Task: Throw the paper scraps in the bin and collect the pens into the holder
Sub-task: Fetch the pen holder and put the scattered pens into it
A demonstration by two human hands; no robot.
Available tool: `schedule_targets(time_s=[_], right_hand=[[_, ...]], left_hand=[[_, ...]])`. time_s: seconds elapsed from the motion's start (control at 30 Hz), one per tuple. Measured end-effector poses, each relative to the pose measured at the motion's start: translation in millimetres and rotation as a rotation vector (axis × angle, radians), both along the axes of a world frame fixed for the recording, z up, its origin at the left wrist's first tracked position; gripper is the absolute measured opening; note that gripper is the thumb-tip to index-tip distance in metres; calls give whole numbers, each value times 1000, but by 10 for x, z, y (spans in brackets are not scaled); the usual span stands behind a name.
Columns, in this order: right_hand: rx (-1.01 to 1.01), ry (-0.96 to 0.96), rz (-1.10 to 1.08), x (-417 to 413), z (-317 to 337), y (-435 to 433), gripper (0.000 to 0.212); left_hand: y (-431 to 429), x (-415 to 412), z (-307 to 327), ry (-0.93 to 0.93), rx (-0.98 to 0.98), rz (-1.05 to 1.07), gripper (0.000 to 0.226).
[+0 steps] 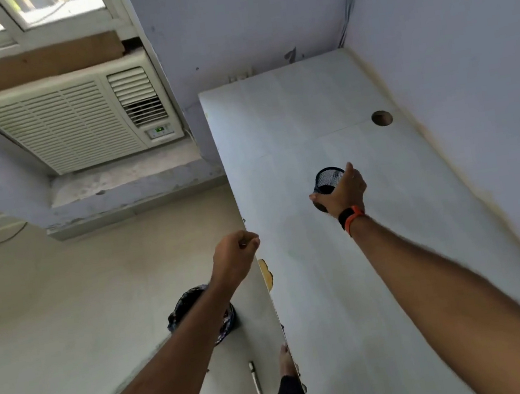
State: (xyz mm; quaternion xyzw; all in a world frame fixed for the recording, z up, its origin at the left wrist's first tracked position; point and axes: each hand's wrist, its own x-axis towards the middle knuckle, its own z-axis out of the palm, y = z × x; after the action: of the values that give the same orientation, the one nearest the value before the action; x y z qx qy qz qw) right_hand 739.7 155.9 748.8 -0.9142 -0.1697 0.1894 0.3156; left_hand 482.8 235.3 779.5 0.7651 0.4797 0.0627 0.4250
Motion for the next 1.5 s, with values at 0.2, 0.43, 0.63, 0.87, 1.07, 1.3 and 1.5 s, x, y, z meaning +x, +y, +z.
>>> schedule_targets(time_s=[0.2, 0.43, 0.63, 0.87, 1.07, 1.3, 1.5], right_hand=[[73, -29, -45, -114, -40, -16, 93], [248, 29, -69, -1529, 217, -513, 94], [252, 91, 4, -3203, 387, -894, 88], [238, 45, 59, -4816, 638, -1302, 88], [146, 42, 160, -5738, 680, -1617, 83], [15, 128, 207, -6248, 372, -2151, 86], [-101, 274, 217, -6457, -337, -2621, 86]], left_hand=[[-33, -431, -132, 41, -44, 25, 17], [-465, -1409, -127, -87, -162, 125, 14], [-691, -2532, 24, -156, -104, 112, 17], [-1077, -4157, 399, -186, -59, 52, 15], [-1371, -5275, 224, -124, -130, 153, 12], [-1718, -5635, -128, -78, -237, 221, 14], [-2026, -5638, -742, 83, -262, 236, 16]])
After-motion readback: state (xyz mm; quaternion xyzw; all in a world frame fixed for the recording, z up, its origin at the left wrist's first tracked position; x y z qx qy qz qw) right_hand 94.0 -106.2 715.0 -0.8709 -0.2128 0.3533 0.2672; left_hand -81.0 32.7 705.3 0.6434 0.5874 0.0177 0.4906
